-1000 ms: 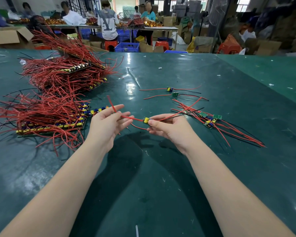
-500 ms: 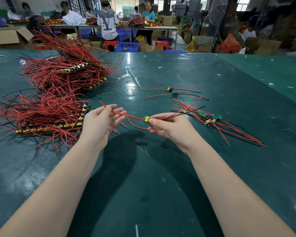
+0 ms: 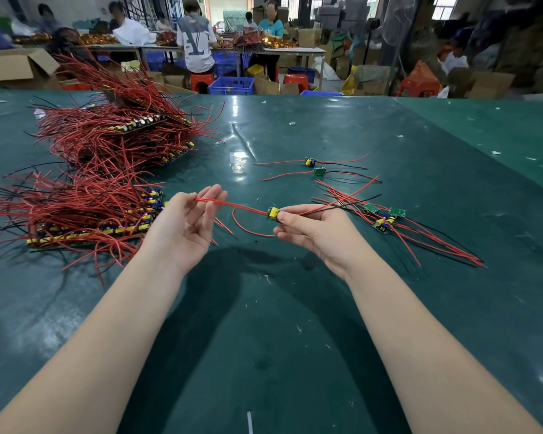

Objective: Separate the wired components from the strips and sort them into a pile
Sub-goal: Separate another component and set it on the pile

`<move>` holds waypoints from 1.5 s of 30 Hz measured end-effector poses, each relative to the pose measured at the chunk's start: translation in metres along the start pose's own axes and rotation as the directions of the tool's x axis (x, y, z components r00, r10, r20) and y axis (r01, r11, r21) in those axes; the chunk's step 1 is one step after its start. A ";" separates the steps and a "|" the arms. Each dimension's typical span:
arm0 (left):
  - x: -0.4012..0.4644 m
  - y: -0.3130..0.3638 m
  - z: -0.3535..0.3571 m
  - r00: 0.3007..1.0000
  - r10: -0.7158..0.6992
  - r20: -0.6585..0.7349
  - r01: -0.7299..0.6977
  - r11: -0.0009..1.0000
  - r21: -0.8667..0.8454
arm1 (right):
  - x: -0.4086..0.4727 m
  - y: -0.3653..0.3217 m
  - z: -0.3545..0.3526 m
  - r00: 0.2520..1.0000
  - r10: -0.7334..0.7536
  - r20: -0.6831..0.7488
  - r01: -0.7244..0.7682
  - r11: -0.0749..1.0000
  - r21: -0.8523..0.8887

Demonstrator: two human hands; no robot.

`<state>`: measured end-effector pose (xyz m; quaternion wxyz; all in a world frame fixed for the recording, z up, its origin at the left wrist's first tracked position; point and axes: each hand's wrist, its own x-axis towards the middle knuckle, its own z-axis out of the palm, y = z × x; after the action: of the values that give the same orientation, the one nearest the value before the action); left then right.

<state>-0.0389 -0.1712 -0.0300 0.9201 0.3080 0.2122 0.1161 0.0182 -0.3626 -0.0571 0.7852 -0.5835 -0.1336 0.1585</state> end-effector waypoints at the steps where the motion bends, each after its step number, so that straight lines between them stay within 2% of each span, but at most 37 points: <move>1: -0.001 0.000 0.000 0.999 -0.034 0.010 0.034 0.999 -0.041 | 0.000 -0.001 0.000 1.000 -0.001 -0.001 0.001 1.000 0.004; 4: -0.004 0.001 0.001 0.993 -0.115 0.012 0.115 0.989 -0.091 | -0.001 -0.003 0.000 1.000 -0.007 -0.003 0.007 1.000 0.015; 8: -0.002 0.001 0.000 0.992 -0.125 -0.015 0.125 0.992 -0.031 | -0.001 -0.003 0.000 1.000 -0.014 0.012 0.014 1.000 0.005; 10: 0.003 0.000 -0.002 1.000 -0.018 -0.005 0.018 0.998 0.063 | -0.002 -0.004 -0.001 1.000 -0.020 0.000 0.020 1.000 0.001; 12: 0.008 -0.003 -0.004 0.985 0.169 0.030 -0.170 0.946 0.276 | -0.002 -0.005 -0.002 1.000 -0.017 -0.014 0.018 1.000 0.016; 13: 0.010 -0.004 -0.006 0.958 0.280 0.065 -0.280 0.861 0.424 | -0.002 -0.006 -0.002 1.000 -0.009 -0.018 0.010 1.000 0.027; 15: 0.011 -0.008 -0.011 0.856 0.483 0.184 -0.463 0.557 0.690 | -0.002 -0.007 -0.002 1.000 0.024 -0.018 -0.023 0.998 0.056; 17: 0.012 -0.010 -0.015 0.735 0.602 0.311 -0.534 0.233 0.813 | -0.002 -0.008 -0.001 0.997 0.074 -0.011 -0.073 0.993 0.088; 18: 0.013 -0.010 -0.015 0.705 0.619 0.346 -0.543 0.157 0.825 | -0.002 -0.009 -0.001 0.995 0.098 -0.009 -0.096 0.990 0.107; 19: 0.013 -0.010 -0.015 0.704 0.618 0.351 -0.550 0.160 0.820 | -0.002 -0.010 -0.001 0.993 0.117 -0.011 -0.114 0.985 0.128; 20: 0.012 -0.010 -0.012 0.741 0.595 0.312 -0.551 0.272 0.789 | -0.001 -0.011 -0.002 0.991 0.132 -0.017 -0.128 0.980 0.151; 21: 0.010 -0.009 -0.009 0.809 0.538 0.239 -0.519 0.460 0.720 | -0.001 -0.012 -0.003 0.990 0.143 -0.023 -0.136 0.975 0.177; 22: 0.009 -0.008 -0.006 0.885 0.441 0.152 -0.435 0.663 0.609 | -0.001 -0.013 -0.003 0.988 0.150 -0.027 -0.141 0.968 0.205; 23: 0.007 -0.007 -0.002 0.946 0.315 0.079 -0.313 0.821 0.477 | 0.000 -0.013 -0.003 0.988 0.153 -0.030 -0.142 0.962 0.232; 24: 0.005 -0.006 0.000 0.981 0.193 0.029 -0.191 0.911 0.365 | 0.000 -0.013 -0.002 0.988 0.154 -0.031 -0.141 0.957 0.253; 25: 0.004 -0.005 0.000 0.995 0.104 0.001 -0.100 0.955 0.278 | 0.000 -0.012 -0.002 0.988 0.154 -0.030 -0.140 0.954 0.265; 30: -0.001 -0.002 0.000 0.998 -0.063 0.032 0.061 0.997 0.055 | 0.000 -0.015 -0.001 0.985 0.166 -0.045 -0.146 0.948 0.284; 33: -0.001 -0.004 0.001 0.995 -0.084 0.059 0.085 0.996 -0.020 | 0.001 -0.015 -0.001 0.983 0.166 -0.085 -0.133 0.943 0.304; 37: 0.001 -0.008 0.003 1.000 -0.021 0.009 0.021 0.999 -0.031 | 0.000 -0.012 0.005 0.982 0.157 -0.104 -0.116 0.939 0.322; 41: 0.003 -0.007 0.001 0.999 -0.034 0.022 0.035 0.995 -0.091 | -0.001 -0.014 0.007 0.984 0.170 -0.061 -0.137 0.923 0.361; 45: 0.008 -0.009 -0.001 1.000 0.022 0.015 -0.023 0.999 0.042 | -0.002 -0.017 0.001 0.967 0.250 -0.040 -0.212 0.886 0.412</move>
<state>-0.0317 -0.1752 -0.0383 0.9135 0.3305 0.2046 0.1199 0.0174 -0.3677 -0.0409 0.8695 -0.4270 0.0086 0.2480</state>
